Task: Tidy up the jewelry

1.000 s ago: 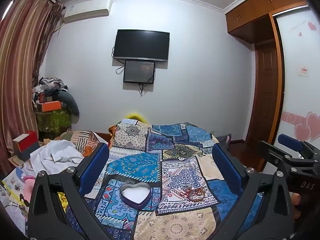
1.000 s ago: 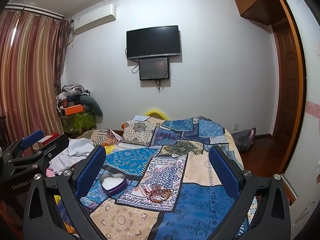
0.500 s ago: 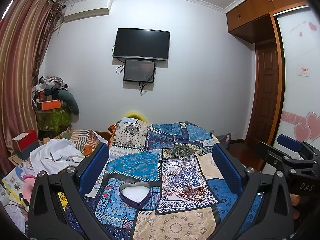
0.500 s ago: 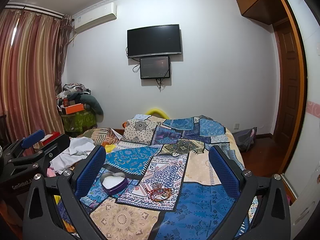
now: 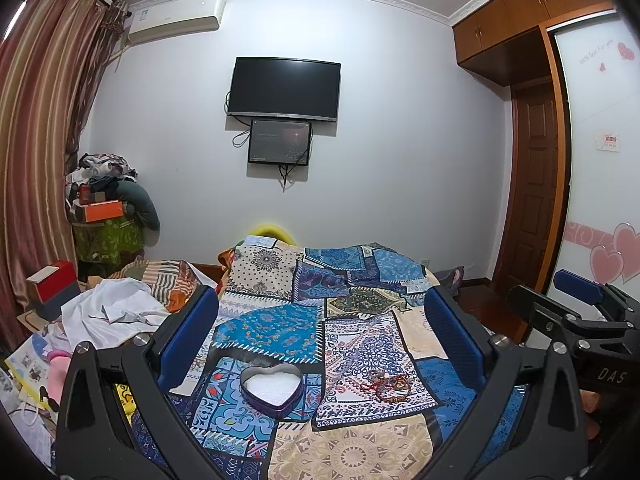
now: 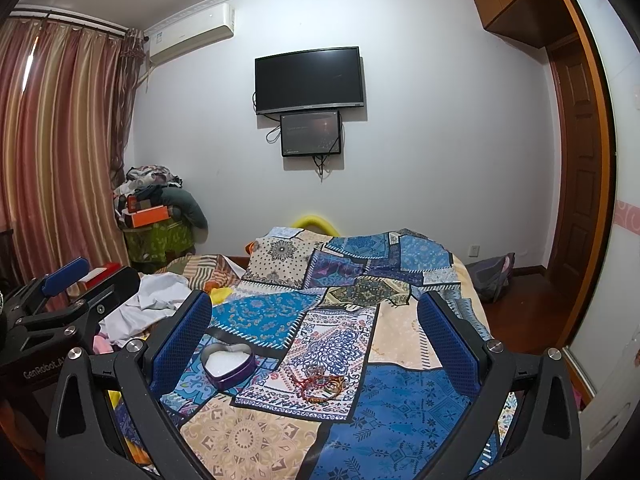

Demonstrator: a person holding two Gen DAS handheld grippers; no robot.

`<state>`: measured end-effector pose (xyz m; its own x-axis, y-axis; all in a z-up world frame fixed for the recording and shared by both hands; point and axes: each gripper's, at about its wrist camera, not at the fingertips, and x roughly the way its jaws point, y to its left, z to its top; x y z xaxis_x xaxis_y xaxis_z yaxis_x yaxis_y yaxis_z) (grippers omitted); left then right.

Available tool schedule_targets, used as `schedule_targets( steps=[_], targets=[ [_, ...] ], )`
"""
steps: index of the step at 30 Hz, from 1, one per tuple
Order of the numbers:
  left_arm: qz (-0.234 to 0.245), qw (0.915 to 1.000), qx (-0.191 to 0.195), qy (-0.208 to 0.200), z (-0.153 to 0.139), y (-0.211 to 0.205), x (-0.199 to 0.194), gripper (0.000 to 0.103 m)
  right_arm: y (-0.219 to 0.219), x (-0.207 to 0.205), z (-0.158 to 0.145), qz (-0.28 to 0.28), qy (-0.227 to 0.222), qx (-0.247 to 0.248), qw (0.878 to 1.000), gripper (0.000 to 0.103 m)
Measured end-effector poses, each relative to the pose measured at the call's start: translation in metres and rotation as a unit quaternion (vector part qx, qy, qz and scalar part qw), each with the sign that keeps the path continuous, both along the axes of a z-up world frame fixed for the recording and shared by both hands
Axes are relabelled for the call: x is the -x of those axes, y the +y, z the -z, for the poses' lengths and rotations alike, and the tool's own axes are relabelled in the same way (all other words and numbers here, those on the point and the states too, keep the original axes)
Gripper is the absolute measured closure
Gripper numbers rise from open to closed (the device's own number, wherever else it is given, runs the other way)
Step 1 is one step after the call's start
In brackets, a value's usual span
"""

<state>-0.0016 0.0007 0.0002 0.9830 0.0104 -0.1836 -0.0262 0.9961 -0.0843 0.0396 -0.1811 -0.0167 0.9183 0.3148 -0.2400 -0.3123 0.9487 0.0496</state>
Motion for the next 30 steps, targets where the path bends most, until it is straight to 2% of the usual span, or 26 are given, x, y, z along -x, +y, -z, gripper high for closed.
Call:
schedule_targets(
  steps=[30],
  targets=[
    [-0.006,0.9999,0.005,0.006,0.0065,0.0023,-0.0045,0.000,0.0030,-0.0004,0.0027,-0.001,0.002,0.001,1.000,0.001]
  ],
)
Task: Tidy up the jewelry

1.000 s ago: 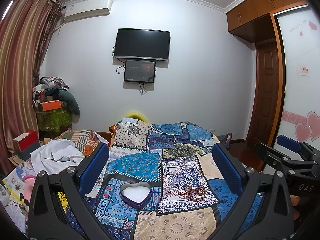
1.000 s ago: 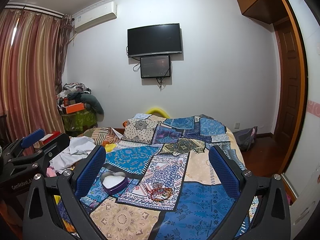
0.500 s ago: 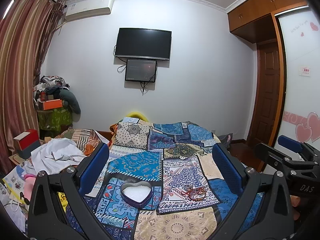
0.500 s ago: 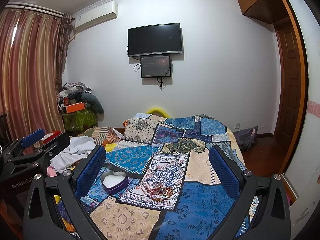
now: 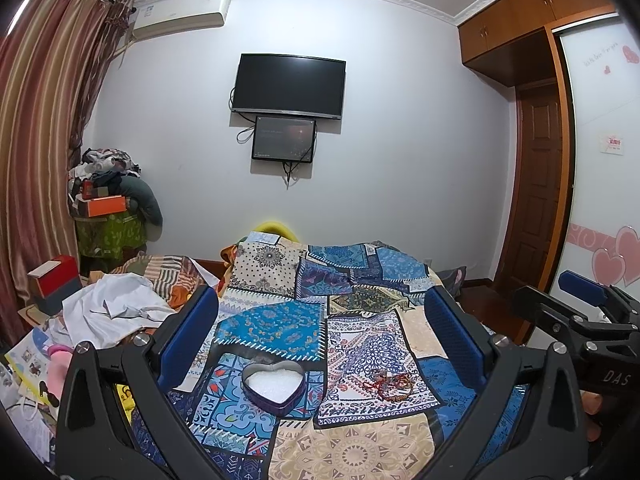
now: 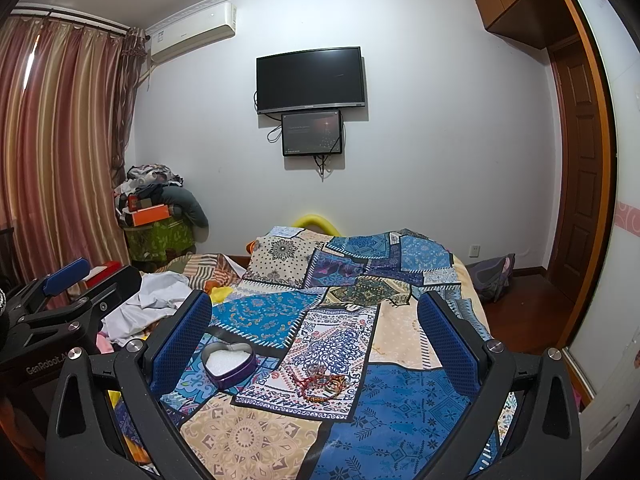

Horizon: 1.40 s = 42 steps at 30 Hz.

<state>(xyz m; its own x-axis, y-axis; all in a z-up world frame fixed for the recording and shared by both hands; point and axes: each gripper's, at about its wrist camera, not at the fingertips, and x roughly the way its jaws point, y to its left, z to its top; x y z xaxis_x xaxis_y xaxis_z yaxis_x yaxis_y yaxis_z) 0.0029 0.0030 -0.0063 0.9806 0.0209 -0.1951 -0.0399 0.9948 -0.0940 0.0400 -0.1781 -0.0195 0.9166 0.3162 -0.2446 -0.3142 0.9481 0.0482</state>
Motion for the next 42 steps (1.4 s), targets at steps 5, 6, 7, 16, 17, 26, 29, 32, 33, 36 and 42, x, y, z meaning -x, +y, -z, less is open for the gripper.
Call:
schedule_targets(
  steps=[5,6,7,16,17,26,29,32,33,36,42],
  targets=[
    [0.000,1.0000,0.002,0.003,-0.001,0.001,0.000,0.000,0.001,0.002,0.004,0.000,0.002,0.000,1.000,0.001],
    [0.000,1.0000,0.002,0.003,-0.001,0.001,-0.001,0.000,0.001,0.002,0.004,0.000,0.002,0.000,1.000,0.001],
    [0.000,1.0000,0.002,0.004,-0.001,0.001,-0.002,0.000,0.002,0.000,0.005,0.000,0.003,0.001,1.000,0.001],
    [0.001,0.9999,0.003,0.017,0.004,0.003,-0.012,0.000,-0.002,-0.007,0.007,0.001,0.012,0.001,1.000,0.001],
    [0.003,0.9998,0.003,0.020,0.005,0.003,-0.015,0.000,-0.003,-0.009,0.009,0.001,0.014,0.000,1.000,0.001],
    [0.006,0.9981,0.001,0.062,0.023,-0.002,-0.050,0.000,-0.012,-0.036,0.023,0.010,0.047,-0.001,0.999,0.001],
    [0.003,0.9962,0.003,0.087,0.033,-0.002,-0.070,0.000,-0.017,-0.053,0.035,0.020,0.068,0.002,0.998,0.001],
    [0.009,0.9924,0.005,0.122,0.048,-0.002,-0.092,0.000,-0.023,-0.065,0.046,0.031,0.083,0.010,0.996,0.001],
    [0.013,0.9907,0.006,0.135,0.054,-0.002,-0.100,0.000,-0.025,-0.071,0.053,0.037,0.092,0.015,0.995,0.001],
    [0.024,0.9851,0.007,0.170,0.075,-0.007,-0.120,0.000,-0.033,-0.087,0.069,0.050,0.115,0.031,0.992,0.001],
    [0.047,0.9730,0.001,0.226,0.112,-0.017,-0.152,0.000,-0.045,-0.113,0.097,0.058,0.171,0.048,0.982,0.001]
  ],
)
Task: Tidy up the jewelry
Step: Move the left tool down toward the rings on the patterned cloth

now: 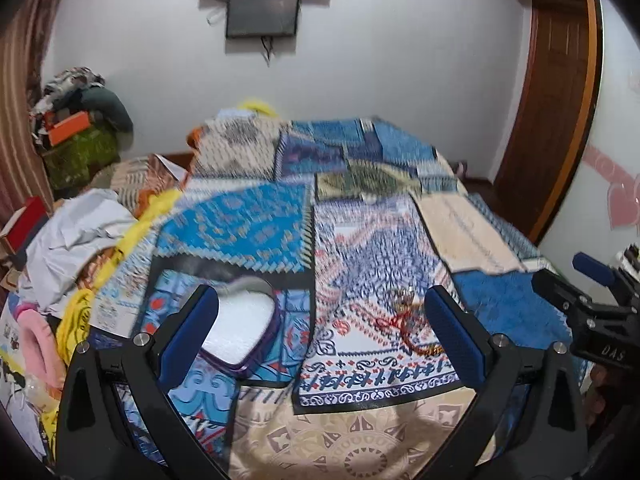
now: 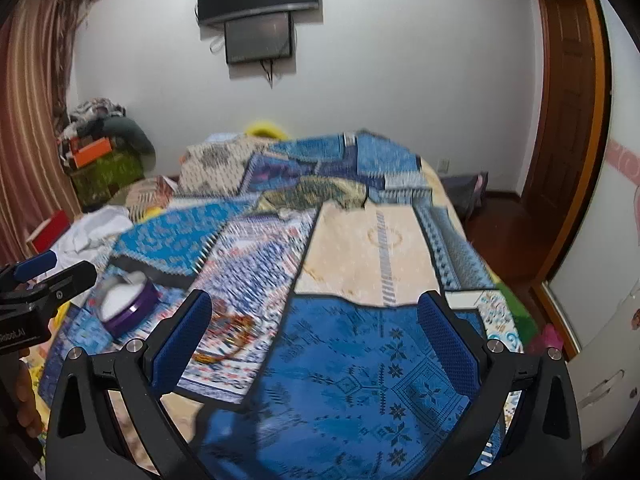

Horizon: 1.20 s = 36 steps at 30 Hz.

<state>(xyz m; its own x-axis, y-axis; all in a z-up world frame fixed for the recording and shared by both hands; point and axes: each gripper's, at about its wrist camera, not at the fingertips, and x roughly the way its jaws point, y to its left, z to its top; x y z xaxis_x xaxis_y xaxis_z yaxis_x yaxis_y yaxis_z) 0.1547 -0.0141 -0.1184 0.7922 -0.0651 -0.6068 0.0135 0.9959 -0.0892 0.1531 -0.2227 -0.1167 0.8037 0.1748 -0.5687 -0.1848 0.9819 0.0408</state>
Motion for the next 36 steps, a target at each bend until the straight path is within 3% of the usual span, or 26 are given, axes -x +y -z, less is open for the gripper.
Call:
schedule_targets(
  steps=[2,8,11,19,22,30,36],
  targets=[
    [0.015,0.9997,-0.001,0.017,0.010,-0.005,-0.010,0.000,-0.002,-0.005,0.006,-0.004,0.013,0.002,1.000,0.001],
    [0.058,0.9974,0.004,0.042,0.026,-0.021,-0.032,0.014,-0.008,-0.022,0.022,-0.027,0.046,-0.014,0.998,0.003],
    [0.080,0.9954,0.012,0.051,0.031,-0.029,-0.042,0.019,-0.010,-0.028,0.025,-0.042,0.060,-0.028,0.997,0.013],
    [0.118,0.9878,0.045,0.092,0.049,-0.044,-0.066,0.046,-0.004,-0.041,0.034,-0.079,0.075,-0.039,0.993,0.050],
    [0.125,0.9855,0.056,0.100,0.054,-0.047,-0.072,0.051,-0.002,-0.043,0.037,-0.094,0.084,-0.045,0.991,0.061],
    [0.119,0.9844,0.064,0.113,0.065,-0.050,-0.082,0.059,0.003,-0.049,0.042,-0.121,0.099,-0.058,0.986,0.069],
    [0.107,0.9848,0.075,0.115,0.069,-0.044,-0.086,0.073,0.008,-0.049,0.045,-0.133,0.107,-0.059,0.984,0.074]
  ],
)
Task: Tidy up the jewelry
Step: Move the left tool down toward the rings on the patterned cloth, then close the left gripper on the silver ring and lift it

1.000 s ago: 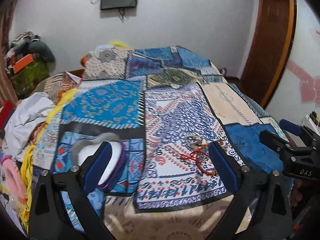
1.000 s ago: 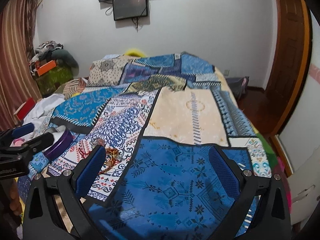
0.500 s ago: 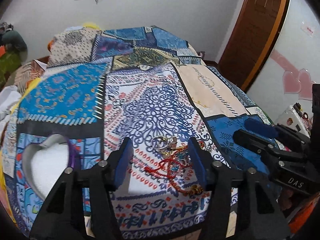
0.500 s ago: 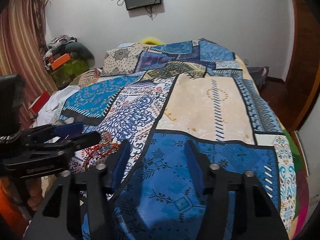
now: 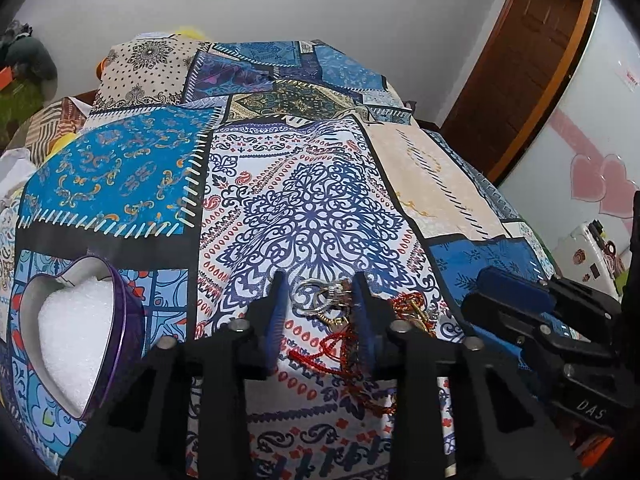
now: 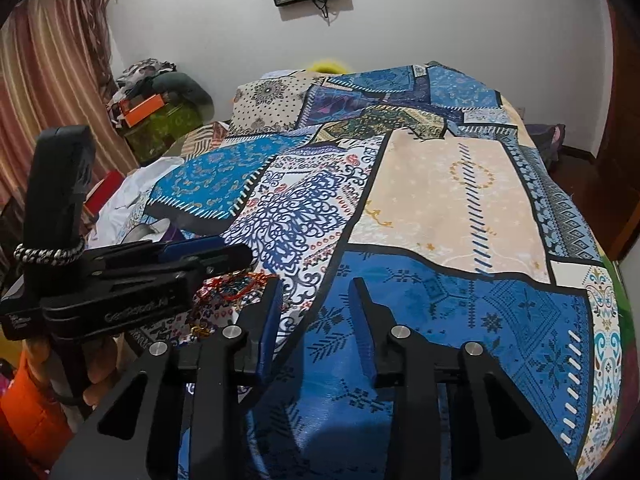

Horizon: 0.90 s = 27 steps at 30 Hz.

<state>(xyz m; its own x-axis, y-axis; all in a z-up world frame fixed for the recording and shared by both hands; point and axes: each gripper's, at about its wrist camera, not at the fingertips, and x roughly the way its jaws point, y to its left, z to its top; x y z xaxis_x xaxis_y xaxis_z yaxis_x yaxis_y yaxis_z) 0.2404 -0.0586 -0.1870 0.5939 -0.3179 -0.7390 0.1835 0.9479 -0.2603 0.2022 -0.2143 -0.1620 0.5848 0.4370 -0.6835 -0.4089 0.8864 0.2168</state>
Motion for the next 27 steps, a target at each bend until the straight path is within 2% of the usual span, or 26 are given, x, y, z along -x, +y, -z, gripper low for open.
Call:
schedule_targets(
  steps=[8,16,27],
  targets=[
    [-0.001,0.9998,-0.004,-0.021,-0.009,0.003,0.012,0.073,0.014,0.001,0.004,-0.019,0.006,0.015,1.000,0.079],
    [-0.004,0.9984,-0.026,-0.050,-0.023,0.006,0.027,0.073,0.027,-0.004,0.014,-0.026,0.009,0.051,0.998,0.093],
    [-0.003,0.9972,-0.032,-0.068,-0.036,0.005,0.046,0.073,0.023,0.004,0.000,-0.016,-0.007,0.033,0.999,0.094]
  ],
)
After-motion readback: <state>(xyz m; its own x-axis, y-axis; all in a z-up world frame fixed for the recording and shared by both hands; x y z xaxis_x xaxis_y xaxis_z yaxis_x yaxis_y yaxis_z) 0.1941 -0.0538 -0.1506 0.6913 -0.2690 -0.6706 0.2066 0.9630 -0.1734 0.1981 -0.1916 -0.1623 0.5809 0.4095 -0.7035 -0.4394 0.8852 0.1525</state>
